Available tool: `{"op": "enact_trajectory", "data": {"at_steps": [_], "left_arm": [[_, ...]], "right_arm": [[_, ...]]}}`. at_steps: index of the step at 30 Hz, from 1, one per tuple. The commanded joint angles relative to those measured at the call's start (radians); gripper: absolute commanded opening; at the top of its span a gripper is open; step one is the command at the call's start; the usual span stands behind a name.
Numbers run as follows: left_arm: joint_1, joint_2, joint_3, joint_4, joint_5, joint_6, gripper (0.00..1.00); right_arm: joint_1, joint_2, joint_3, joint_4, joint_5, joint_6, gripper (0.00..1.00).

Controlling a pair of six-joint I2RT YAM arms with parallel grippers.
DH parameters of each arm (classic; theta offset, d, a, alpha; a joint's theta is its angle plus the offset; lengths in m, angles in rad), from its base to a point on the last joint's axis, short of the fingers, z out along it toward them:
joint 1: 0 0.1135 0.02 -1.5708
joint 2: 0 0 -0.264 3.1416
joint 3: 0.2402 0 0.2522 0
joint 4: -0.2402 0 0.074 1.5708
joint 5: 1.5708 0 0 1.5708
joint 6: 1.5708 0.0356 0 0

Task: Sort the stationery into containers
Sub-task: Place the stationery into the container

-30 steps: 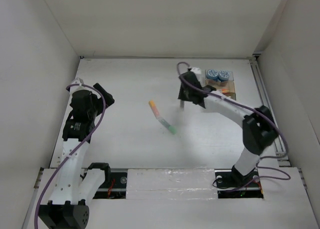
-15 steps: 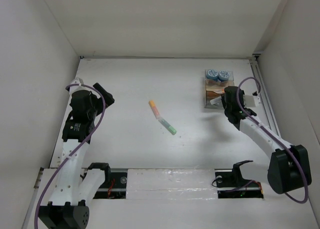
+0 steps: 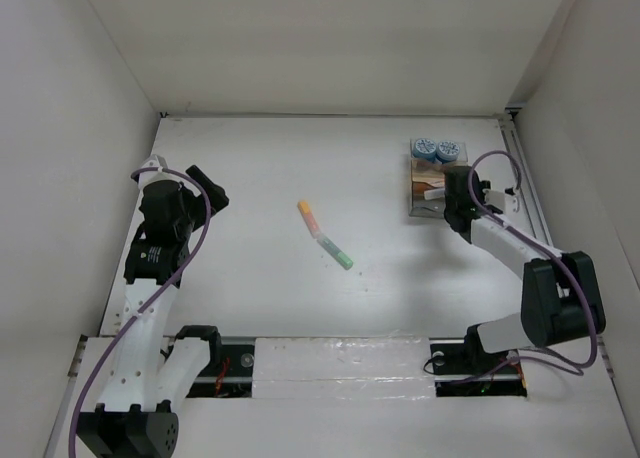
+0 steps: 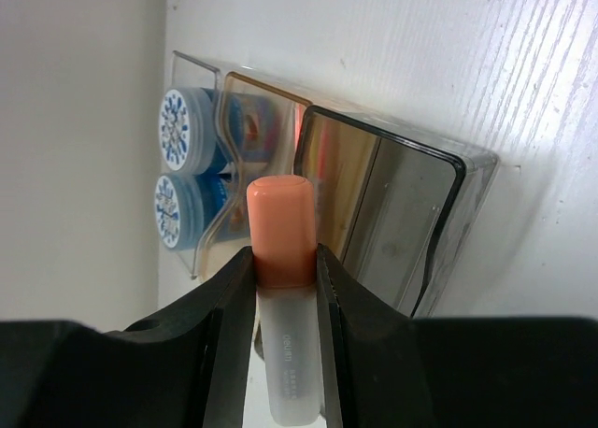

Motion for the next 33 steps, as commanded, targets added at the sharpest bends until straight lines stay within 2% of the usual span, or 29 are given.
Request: {"op": "enact_trajectory", "data": {"at_steps": [1, 7, 10, 12, 14, 15, 17, 21, 22, 25, 28, 30, 33], "left_arm": [[0.004, -0.006, -0.005, 0.026, 0.007, 0.015, 0.99], [0.004, -0.006, -0.005, 0.026, 0.017, 0.015, 0.99], [0.004, -0.006, -0.005, 0.026, 0.017, 0.015, 0.99], [0.004, 0.003, -0.005, 0.026, 0.017, 0.015, 0.99], [0.004, 0.003, -0.005, 0.026, 0.017, 0.015, 0.99], [0.004, 0.003, -0.005, 0.026, 0.017, 0.015, 0.99], [0.004, 0.003, -0.005, 0.026, 0.017, 0.015, 0.99], [0.004, 0.003, -0.005, 0.026, 0.017, 0.015, 0.99], [0.004, 0.003, -0.005, 0.026, 0.017, 0.015, 0.99], [0.004, 0.003, -0.005, 0.026, 0.017, 0.015, 0.99], [0.004, 0.003, -0.005, 0.026, 0.017, 0.015, 0.99], [0.004, 0.003, -0.005, 0.026, 0.017, 0.015, 0.99], [0.004, 0.003, -0.005, 0.026, 0.017, 0.015, 0.99]], "right_arm": [[-0.010, 0.039, 0.064, 0.066, 0.030, -0.002, 0.00], [-0.010, 0.086, 0.094, 0.076, 0.030, -0.011, 0.00], [-0.010, 0.105, 0.094, 0.076, 0.020, -0.030, 0.06], [-0.010, 0.105, 0.094, 0.076, 0.010, -0.039, 0.18], [-0.001, 0.105, 0.094, 0.076, 0.010, -0.039, 0.19], [-0.001, 0.105, 0.084, 0.076, 0.010, -0.039, 0.24], [-0.001, 0.105, 0.075, 0.076, 0.010, -0.039, 0.24], [-0.001, 0.095, 0.065, 0.076, 0.010, -0.039, 0.46], [-0.001, 0.095, 0.065, 0.076, -0.002, -0.039, 0.61], [-0.001, 0.073, 0.056, 0.076, -0.002, -0.039, 0.73], [0.022, 0.031, 0.056, 0.076, 0.012, -0.073, 0.79], [0.079, 0.005, 0.056, 0.096, 0.041, -0.118, 0.79], [0.178, -0.033, 0.082, 0.154, 0.050, -0.347, 0.79]]}}
